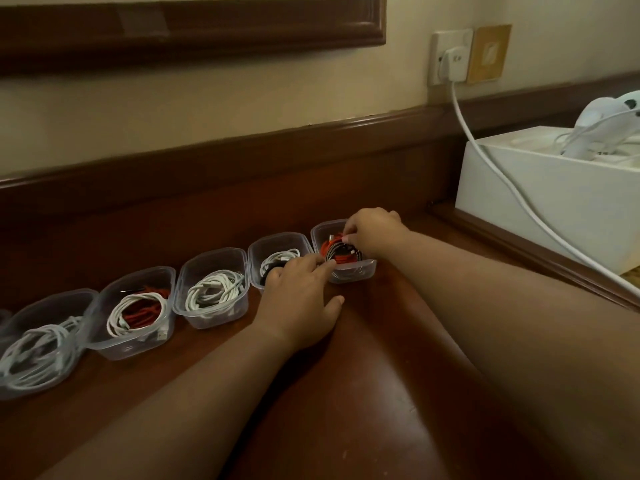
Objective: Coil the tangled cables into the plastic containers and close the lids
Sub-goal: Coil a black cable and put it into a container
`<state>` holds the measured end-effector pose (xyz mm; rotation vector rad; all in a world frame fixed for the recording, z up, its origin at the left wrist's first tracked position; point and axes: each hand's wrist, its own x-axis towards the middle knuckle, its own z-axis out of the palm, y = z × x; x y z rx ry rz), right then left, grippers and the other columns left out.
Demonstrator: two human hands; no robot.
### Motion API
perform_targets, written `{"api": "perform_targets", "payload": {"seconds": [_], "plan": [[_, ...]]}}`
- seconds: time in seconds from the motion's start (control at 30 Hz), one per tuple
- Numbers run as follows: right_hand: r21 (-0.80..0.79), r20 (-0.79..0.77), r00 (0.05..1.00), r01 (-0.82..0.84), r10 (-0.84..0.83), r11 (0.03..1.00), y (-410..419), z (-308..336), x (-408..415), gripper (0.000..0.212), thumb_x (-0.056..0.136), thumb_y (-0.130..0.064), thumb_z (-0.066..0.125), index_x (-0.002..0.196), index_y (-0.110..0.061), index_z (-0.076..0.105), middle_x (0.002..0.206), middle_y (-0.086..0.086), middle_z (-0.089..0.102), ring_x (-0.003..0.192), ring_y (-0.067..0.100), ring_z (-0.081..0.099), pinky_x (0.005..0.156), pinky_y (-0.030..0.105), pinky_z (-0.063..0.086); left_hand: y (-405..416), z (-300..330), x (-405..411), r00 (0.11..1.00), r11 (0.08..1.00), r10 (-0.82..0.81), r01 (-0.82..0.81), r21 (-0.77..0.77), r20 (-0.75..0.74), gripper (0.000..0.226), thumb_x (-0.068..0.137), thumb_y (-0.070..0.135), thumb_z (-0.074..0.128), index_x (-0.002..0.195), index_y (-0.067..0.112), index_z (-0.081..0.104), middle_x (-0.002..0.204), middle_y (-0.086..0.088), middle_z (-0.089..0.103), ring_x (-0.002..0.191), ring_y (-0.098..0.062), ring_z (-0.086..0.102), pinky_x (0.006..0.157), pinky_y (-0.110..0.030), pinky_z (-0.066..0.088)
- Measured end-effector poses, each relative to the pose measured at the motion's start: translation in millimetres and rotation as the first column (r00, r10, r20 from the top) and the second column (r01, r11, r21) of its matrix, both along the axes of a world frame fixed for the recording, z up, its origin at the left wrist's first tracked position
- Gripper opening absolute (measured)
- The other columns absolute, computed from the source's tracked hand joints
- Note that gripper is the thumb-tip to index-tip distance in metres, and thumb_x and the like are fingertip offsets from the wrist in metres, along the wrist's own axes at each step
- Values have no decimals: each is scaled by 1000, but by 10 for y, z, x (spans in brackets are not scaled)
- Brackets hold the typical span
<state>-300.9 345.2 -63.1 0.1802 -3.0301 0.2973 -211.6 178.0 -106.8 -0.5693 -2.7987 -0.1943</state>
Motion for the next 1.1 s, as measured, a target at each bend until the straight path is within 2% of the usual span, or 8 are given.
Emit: {"api": "perform_targets", "payload": {"seconds": [0.1,0.27,0.5,0.6,0.73,0.9,1.03,1.1], "plan": [[-99,-21,1000,-7,5,995,38,-36,14,18,99,-37,55,111,-28,63,113,-3,64,107,20,55,100,44,38,0,-2,15,1000,1000,-5,5,2,7,67,94,53,50,153,30,28,155,5,31,144,-16,25,115,-45,22],[2,33,994,-103,103,995,20,-6,32,15,98,-35,57,111,-28,56,111,-4,62,109,21,56,103,46,33,-12,0,16,1000,1000,-4,4,9,19,68,94,53,50,154,29,28,157,6,30,145,-16,23,115,-46,21],[-408,-251,961,-216,119,887,113,185,88,11,89,-29,70,90,-27,59,92,-9,60,85,11,59,72,31,55,-3,4,30,1000,999,-7,6,39,21,67,93,52,52,153,30,31,154,7,33,143,-16,27,113,-45,24],[-192,-439,865,-354,243,915,155,159,154,11,90,-25,69,88,-24,58,89,-10,57,88,11,52,75,30,49,0,12,33,1000,999,-8,7,46,17,65,93,51,53,150,30,34,152,8,36,141,-16,30,111,-44,26],[57,-249,885,-393,394,918,180,-16,215,8,92,-28,66,98,-23,69,100,-8,59,101,13,50,87,33,47,10,14,49,1000,999,-3,1,47,31,67,94,52,52,153,29,30,154,7,33,143,-16,26,113,-44,23],[-220,-102,933,-358,344,907,171,-143,318,24,102,-26,50,118,-23,68,106,-9,63,98,10,60,80,28,49,20,4,48,999,998,2,-4,56,33,68,93,52,52,153,30,29,155,6,32,144,-16,24,114,-45,23],[-500,-253,967,-157,30,852,274,-193,258,22,99,-13,48,110,-22,65,111,1,64,85,9,59,63,20,44,15,-21,43,999,997,8,-11,74,34,68,93,52,53,153,30,29,157,7,29,146,-15,20,116,-45,20],[-524,-173,978,13,-120,852,309,-218,217,25,98,-16,53,122,-19,60,120,4,60,96,16,60,66,22,46,8,-31,38,999,997,12,-15,80,34,68,93,52,53,153,31,29,158,7,28,147,-15,18,117,-44,18]]}}
